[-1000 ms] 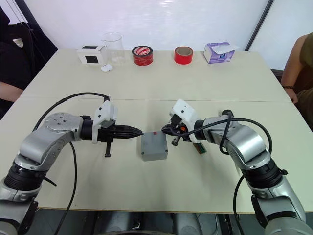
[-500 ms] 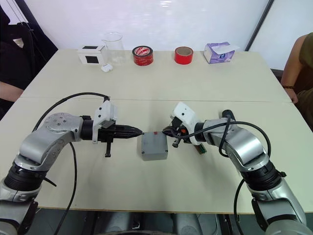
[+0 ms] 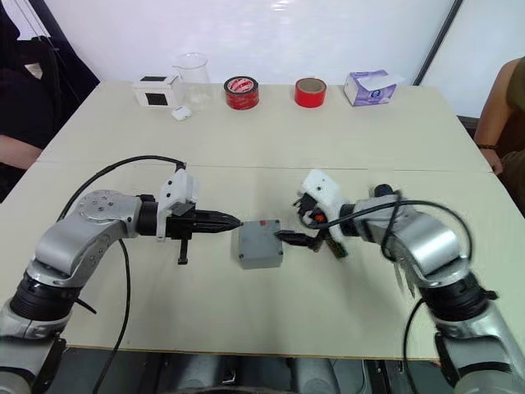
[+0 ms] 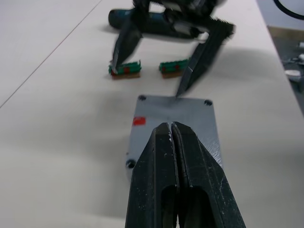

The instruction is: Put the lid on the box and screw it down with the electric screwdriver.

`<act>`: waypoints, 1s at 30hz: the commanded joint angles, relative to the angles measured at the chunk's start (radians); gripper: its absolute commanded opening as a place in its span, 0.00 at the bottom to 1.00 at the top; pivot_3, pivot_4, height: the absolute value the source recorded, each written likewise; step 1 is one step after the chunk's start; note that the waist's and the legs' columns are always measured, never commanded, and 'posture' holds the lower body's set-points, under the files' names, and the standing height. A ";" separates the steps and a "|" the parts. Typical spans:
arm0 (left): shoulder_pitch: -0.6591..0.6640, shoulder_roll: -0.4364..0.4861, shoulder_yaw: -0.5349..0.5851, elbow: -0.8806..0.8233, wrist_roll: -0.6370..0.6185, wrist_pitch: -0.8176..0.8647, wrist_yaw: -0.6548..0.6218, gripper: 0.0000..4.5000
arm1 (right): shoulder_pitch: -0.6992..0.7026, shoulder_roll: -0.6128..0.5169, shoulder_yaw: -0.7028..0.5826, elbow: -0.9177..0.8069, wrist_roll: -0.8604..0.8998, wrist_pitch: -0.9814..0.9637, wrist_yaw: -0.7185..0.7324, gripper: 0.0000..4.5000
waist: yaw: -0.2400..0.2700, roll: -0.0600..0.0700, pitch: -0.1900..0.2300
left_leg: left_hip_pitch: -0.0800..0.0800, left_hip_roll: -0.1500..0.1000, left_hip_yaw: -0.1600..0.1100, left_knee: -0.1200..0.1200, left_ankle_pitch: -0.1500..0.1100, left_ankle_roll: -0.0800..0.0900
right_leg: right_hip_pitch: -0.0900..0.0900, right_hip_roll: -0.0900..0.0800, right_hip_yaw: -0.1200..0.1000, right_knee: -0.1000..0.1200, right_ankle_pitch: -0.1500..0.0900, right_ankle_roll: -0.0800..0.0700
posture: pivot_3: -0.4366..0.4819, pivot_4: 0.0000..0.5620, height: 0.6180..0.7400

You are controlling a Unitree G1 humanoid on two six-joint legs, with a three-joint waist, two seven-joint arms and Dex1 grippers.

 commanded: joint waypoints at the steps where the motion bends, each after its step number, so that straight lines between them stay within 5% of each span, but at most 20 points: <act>1: -0.032 -0.008 -0.002 -0.019 -0.027 -0.015 -0.028 0.00 | -0.048 -0.155 -0.043 -0.005 0.003 0.100 0.040 1.00 | -0.001 -0.001 -0.001 | 0.000 0.000 0.000 0.000 0.000 0.000 | 0.000 0.000 0.000 0.000 0.000 0.000 | 0.48 0.27 1.00; 10: -0.103 -0.034 -0.003 -0.011 -0.034 -0.029 -0.051 0.00 | -0.220 -0.332 0.124 0.201 -0.048 0.369 0.046 1.00 | -0.007 0.000 0.000 | 0.001 0.001 0.000 -0.001 0.000 0.000 | -0.001 0.002 0.001 0.000 0.000 0.000 | 0.48 0.27 1.00; 19: -0.118 -0.040 -0.013 -0.017 -0.021 -0.036 -0.044 0.00 | -0.356 -0.288 0.264 0.429 -0.101 0.493 -0.012 1.00 | -0.004 0.000 0.000 | 0.000 0.001 0.001 -0.001 0.000 0.000 | -0.002 0.001 0.001 0.000 0.000 0.000 | 0.48 0.27 1.00; 30: -0.104 -0.036 -0.003 -0.032 -0.024 -0.037 -0.021 0.00 | -0.347 -0.247 0.335 0.547 -0.024 0.522 -0.022 1.00 | -0.004 0.000 0.000 | 0.000 0.001 0.001 -0.001 0.000 0.000 | -0.002 0.001 0.001 0.000 0.000 0.000 | 0.48 0.27 1.00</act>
